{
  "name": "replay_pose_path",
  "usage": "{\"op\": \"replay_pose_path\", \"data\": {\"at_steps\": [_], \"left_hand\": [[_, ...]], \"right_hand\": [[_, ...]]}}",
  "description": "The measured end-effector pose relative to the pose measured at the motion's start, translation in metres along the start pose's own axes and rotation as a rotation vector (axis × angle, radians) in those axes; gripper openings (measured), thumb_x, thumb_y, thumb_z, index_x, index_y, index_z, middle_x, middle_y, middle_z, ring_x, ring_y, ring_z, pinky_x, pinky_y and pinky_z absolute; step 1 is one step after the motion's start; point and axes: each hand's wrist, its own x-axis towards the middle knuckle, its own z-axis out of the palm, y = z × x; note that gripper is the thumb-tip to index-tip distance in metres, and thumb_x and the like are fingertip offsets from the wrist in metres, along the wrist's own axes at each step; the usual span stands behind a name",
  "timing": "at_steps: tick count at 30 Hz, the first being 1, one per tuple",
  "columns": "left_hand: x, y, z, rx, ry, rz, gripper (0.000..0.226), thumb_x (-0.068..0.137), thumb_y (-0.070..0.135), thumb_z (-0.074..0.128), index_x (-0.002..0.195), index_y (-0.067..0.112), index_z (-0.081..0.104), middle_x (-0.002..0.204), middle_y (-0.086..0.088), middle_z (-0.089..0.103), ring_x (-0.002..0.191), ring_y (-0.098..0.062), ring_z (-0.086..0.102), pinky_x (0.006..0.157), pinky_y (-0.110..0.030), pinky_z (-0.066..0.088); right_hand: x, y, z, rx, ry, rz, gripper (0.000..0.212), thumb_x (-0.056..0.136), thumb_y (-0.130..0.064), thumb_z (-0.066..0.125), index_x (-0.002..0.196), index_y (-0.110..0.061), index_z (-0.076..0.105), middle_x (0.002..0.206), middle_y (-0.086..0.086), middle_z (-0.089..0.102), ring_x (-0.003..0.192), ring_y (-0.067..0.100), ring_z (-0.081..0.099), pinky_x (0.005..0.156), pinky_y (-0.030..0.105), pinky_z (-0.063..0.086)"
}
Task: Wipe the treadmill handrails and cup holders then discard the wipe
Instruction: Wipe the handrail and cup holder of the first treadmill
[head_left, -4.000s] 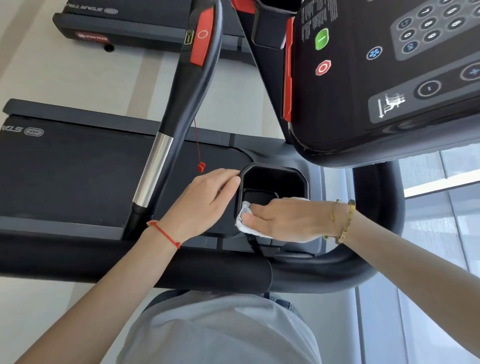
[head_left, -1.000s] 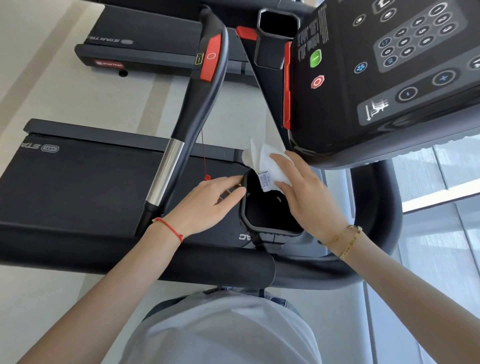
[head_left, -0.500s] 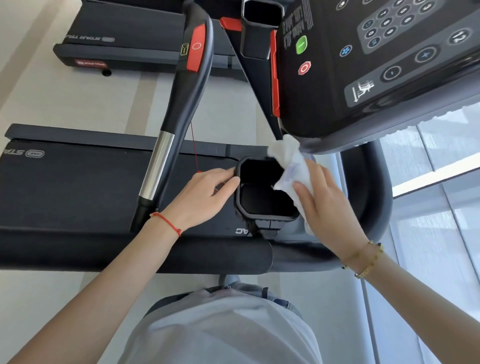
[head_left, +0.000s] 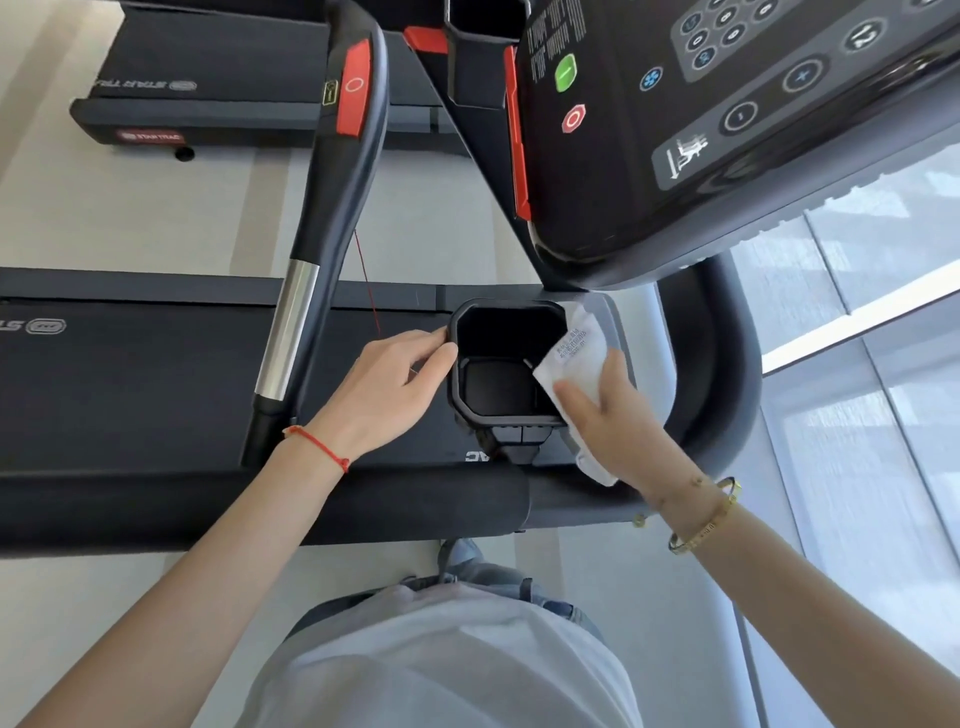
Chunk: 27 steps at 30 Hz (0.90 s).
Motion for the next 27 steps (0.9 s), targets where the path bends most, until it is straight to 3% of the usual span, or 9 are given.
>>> {"op": "replay_pose_path", "data": {"at_steps": [2,5,9,12,16,19,23,27], "left_hand": [[0.000,0.002,0.001,0.017,0.006,0.011,0.042,0.098,0.049,0.036,0.113,0.024,0.067,0.085,-0.003,0.061,0.077,-0.014,0.054,0.072,-0.016,0.042],[-0.001,0.002,0.000,0.034,0.007,0.006,0.046,0.100,0.048,0.036,0.109,0.013,0.065,0.091,-0.010,0.063,0.080,-0.015,0.056,0.077,-0.022,0.042],[-0.002,0.004,0.001,0.034,0.015,-0.001,0.046,0.100,0.048,0.036,0.107,0.013,0.065,0.085,-0.007,0.061,0.078,-0.015,0.054,0.075,-0.020,0.041],[-0.003,0.005,0.000,0.024,0.022,-0.006,0.043,0.101,0.046,0.037,0.104,0.014,0.065,0.082,-0.005,0.059,0.074,-0.014,0.053,0.070,-0.021,0.041],[-0.002,0.005,0.001,0.014,0.042,-0.004,0.034,0.100,0.045,0.039,0.097,0.026,0.066,0.074,0.004,0.051,0.066,-0.004,0.047,0.065,-0.014,0.038],[-0.003,0.005,0.002,-0.007,0.044,-0.011,0.033,0.100,0.045,0.039,0.107,0.030,0.068,0.081,0.007,0.060,0.074,-0.007,0.054,0.070,-0.012,0.041],[-0.002,0.004,0.003,-0.016,0.042,-0.025,0.034,0.100,0.044,0.040,0.121,0.034,0.065,0.097,0.001,0.067,0.088,-0.011,0.059,0.081,-0.015,0.043],[-0.003,0.005,0.004,-0.041,0.045,-0.027,0.034,0.101,0.041,0.040,0.123,0.034,0.065,0.102,0.002,0.068,0.093,-0.015,0.061,0.083,-0.018,0.044]], "right_hand": [[0.007,-0.005,-0.005,0.035,-0.032,0.066,0.022,0.097,-0.024,0.053,0.093,-0.011,0.035,0.080,0.000,0.048,0.068,0.015,0.048,0.055,0.028,0.040],[0.035,-0.020,-0.018,0.129,-0.087,0.124,0.038,0.098,-0.028,0.052,0.120,0.001,0.041,0.095,0.007,0.055,0.084,0.022,0.054,0.076,0.039,0.049],[0.041,-0.022,-0.017,0.176,-0.080,0.131,0.031,0.098,-0.026,0.051,0.116,-0.003,0.040,0.094,0.003,0.053,0.079,0.015,0.053,0.064,0.025,0.044],[0.016,-0.009,-0.006,0.008,0.035,-0.006,0.018,0.098,-0.018,0.049,0.104,-0.009,0.034,0.090,0.005,0.049,0.072,0.015,0.048,0.053,0.015,0.036],[-0.011,0.000,-0.006,-0.258,0.189,-0.292,0.030,0.099,-0.016,0.050,0.123,-0.002,0.041,0.109,0.014,0.048,0.091,0.028,0.046,0.079,0.030,0.039],[-0.012,-0.005,-0.020,-0.529,0.244,-0.481,0.037,0.097,-0.019,0.057,0.129,-0.003,0.049,0.122,0.014,0.050,0.098,0.032,0.048,0.084,0.041,0.045],[0.009,-0.021,-0.040,-0.785,0.008,-0.735,0.048,0.094,-0.038,0.055,0.133,-0.009,0.052,0.128,0.012,0.054,0.109,0.034,0.051,0.093,0.045,0.046],[0.034,-0.042,-0.045,-1.003,-0.209,-0.850,0.059,0.096,-0.054,0.032,0.140,-0.018,0.044,0.128,0.005,0.052,0.109,0.026,0.048,0.095,0.038,0.041]]}}
